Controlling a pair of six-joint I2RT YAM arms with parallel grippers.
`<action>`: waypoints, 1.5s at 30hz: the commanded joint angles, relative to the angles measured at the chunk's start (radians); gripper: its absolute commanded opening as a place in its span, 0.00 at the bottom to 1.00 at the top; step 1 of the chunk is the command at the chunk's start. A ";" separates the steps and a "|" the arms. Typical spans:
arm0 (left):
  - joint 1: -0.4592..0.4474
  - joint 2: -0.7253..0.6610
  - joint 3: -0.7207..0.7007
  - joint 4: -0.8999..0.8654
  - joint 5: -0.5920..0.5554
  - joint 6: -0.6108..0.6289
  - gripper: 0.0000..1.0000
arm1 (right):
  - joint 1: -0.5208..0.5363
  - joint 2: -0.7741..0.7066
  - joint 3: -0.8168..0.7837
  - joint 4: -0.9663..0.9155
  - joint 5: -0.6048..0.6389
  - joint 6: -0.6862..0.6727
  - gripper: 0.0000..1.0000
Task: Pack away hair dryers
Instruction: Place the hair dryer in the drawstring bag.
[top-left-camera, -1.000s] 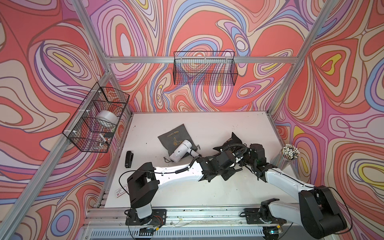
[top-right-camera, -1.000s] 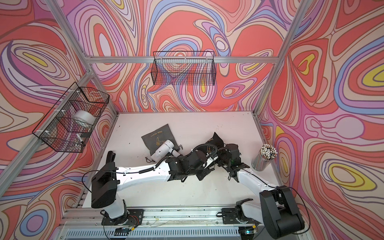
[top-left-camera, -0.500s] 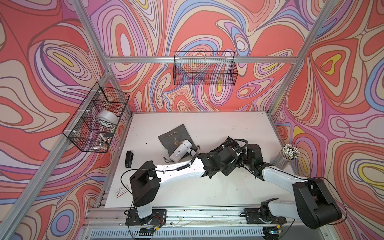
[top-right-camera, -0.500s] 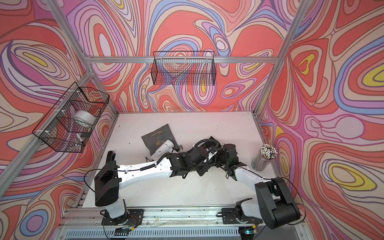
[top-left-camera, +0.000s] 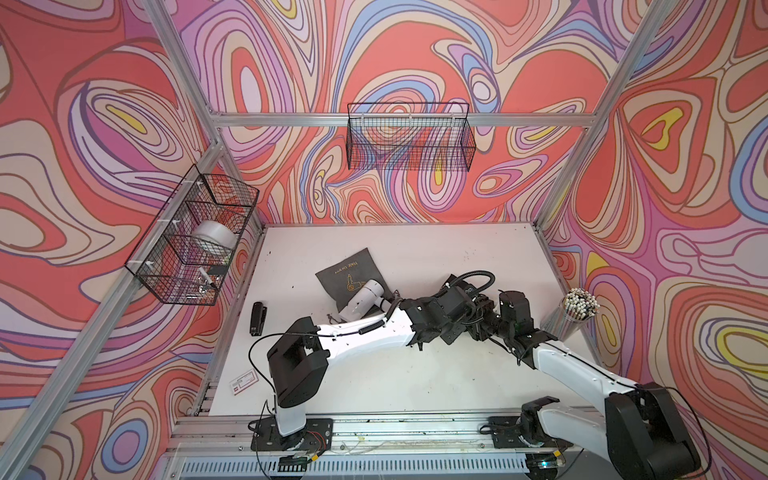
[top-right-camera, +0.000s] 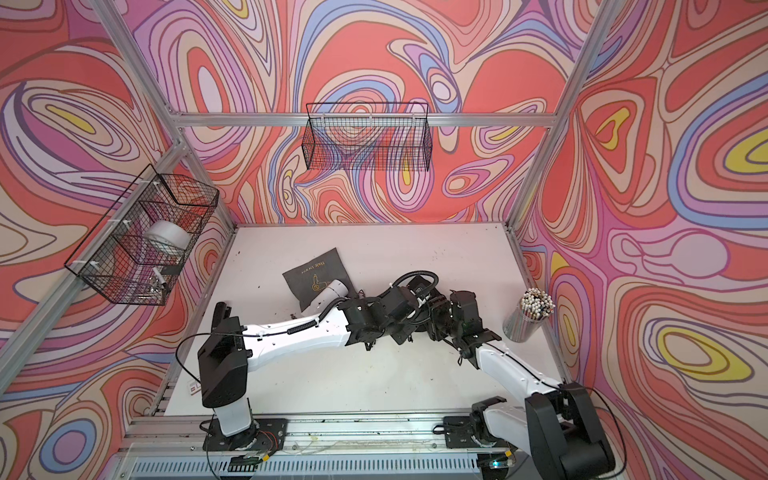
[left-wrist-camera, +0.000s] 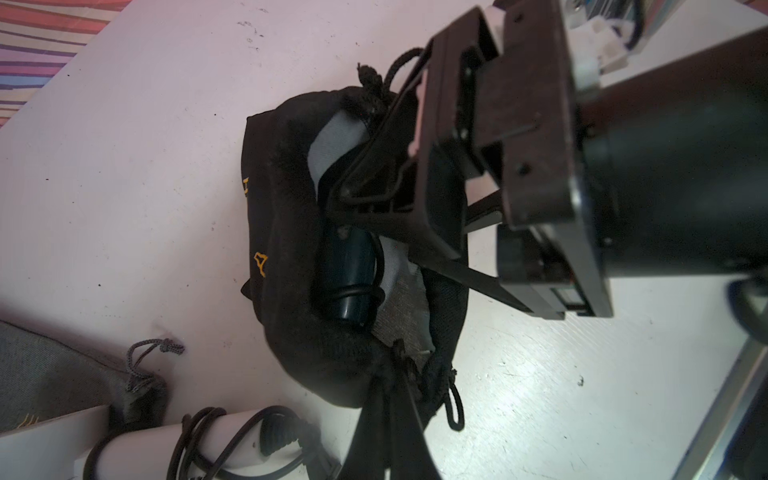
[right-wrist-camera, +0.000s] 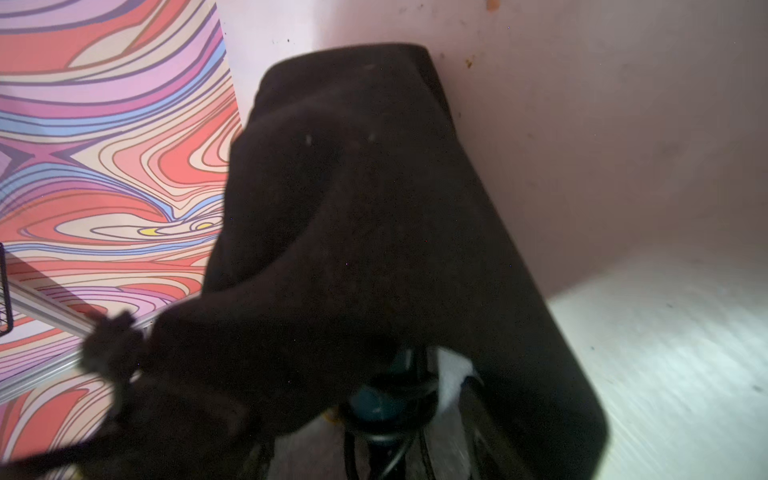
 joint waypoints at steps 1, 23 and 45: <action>0.009 0.013 0.021 -0.018 -0.028 -0.013 0.00 | 0.003 -0.067 0.018 -0.155 -0.004 -0.084 0.71; 0.010 -0.061 -0.129 0.063 -0.002 0.057 0.00 | -0.193 -0.366 0.174 -0.581 0.049 -0.256 0.61; 0.005 -0.069 -0.103 0.054 0.023 0.054 0.03 | -0.218 -0.395 -0.045 -0.493 -0.035 -0.113 0.55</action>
